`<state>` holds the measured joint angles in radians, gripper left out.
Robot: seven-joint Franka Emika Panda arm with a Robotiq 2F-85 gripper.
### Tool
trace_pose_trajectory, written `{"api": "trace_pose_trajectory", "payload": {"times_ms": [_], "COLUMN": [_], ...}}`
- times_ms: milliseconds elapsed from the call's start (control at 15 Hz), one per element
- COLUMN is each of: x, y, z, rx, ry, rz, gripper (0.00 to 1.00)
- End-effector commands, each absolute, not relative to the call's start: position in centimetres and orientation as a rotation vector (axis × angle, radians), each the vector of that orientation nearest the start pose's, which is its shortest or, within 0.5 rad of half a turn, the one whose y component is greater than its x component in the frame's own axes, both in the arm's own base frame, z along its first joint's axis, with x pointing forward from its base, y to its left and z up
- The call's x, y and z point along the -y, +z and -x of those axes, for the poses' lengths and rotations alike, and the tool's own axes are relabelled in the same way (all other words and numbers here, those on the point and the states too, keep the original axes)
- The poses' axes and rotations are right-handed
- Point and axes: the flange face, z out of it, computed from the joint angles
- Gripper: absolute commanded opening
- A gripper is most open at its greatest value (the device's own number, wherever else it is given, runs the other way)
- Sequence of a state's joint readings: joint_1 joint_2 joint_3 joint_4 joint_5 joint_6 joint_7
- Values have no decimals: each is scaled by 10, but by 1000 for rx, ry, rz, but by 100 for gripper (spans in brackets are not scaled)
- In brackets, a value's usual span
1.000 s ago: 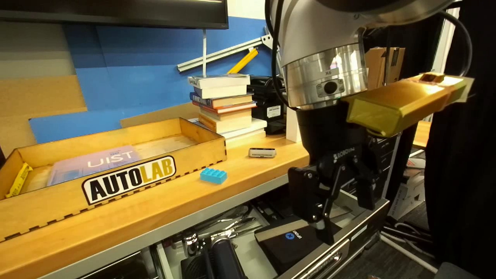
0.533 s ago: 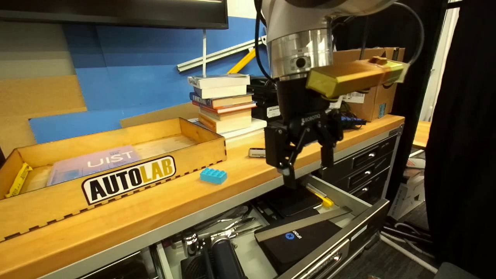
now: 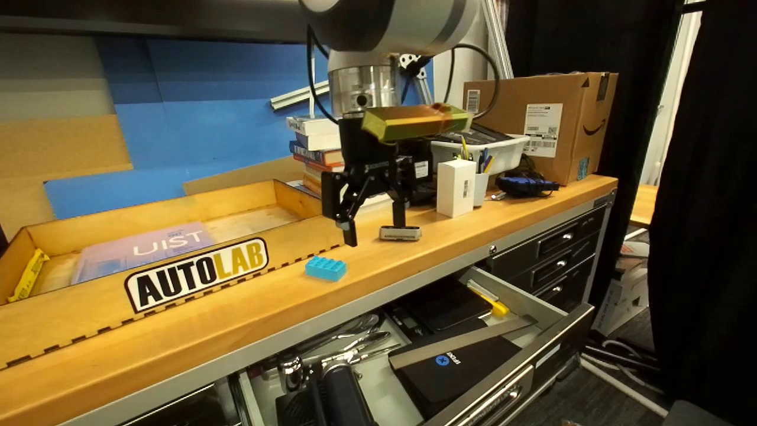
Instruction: Pick up the blue object and put it in the open drawer and close it
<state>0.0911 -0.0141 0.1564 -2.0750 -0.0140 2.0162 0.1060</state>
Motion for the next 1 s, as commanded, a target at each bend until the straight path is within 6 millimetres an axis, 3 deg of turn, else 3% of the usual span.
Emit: {"api": "trace_pose_trajectory", "payload": {"times_ms": [0, 200, 400, 533, 800, 867, 933], "x": [-155, -161, -162, -162, -168, -170, -172], "y": [416, 390, 372, 363, 357, 358, 358], "z": [-582, -618, -641, -649, -644, -639, -637], "rx": [351, 375, 381, 420, 478, 478, 475], "ry": [82, 103, 132, 150, 153, 142, 138], "rz": [3152, 3146, 3139, 3106, 3090, 3096, 3098], "gripper": [100, 100, 100, 100, 100, 75, 73]}}
